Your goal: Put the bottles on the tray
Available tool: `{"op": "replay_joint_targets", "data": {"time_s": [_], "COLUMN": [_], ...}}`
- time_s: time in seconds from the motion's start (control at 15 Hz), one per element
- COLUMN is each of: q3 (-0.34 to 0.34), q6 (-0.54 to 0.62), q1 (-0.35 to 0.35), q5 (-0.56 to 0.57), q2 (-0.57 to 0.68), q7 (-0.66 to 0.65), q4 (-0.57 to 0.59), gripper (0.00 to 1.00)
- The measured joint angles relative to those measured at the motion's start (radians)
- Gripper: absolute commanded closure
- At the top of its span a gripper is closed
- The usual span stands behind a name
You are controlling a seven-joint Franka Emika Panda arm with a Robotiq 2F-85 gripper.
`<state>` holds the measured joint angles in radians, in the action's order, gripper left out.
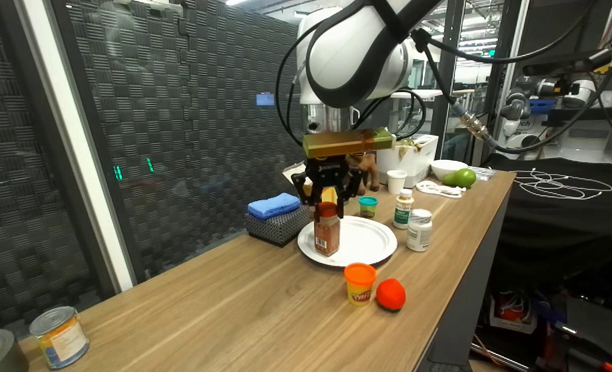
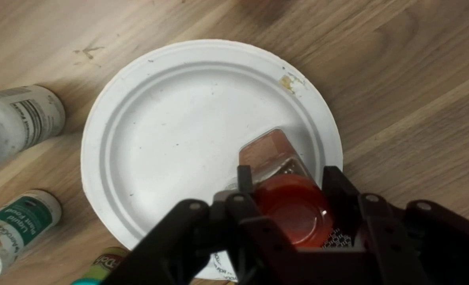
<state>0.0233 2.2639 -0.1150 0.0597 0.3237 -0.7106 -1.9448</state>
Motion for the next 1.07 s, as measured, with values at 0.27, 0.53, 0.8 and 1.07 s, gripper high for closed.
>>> {"op": "replay_joint_targets", "data": {"time_s": [0.27, 0.53, 0.8, 1.07], "q3": [0.000, -0.003, -0.029, -0.085], "q6": [-0.001, -0.001, -0.016, -0.034], "q1": [0.000, -0.001, -0.012, -0.031], "q5": [-0.011, -0.012, -0.012, -0.029], "q2": [0.025, 0.024, -0.019, -0.107], "q7": [0.000, 0.003, 0.035, 0.130], "q4": [0.029, 0.031, 0.003, -0.096], "gripper": [0.25, 0.01, 0.00, 0.00]}}
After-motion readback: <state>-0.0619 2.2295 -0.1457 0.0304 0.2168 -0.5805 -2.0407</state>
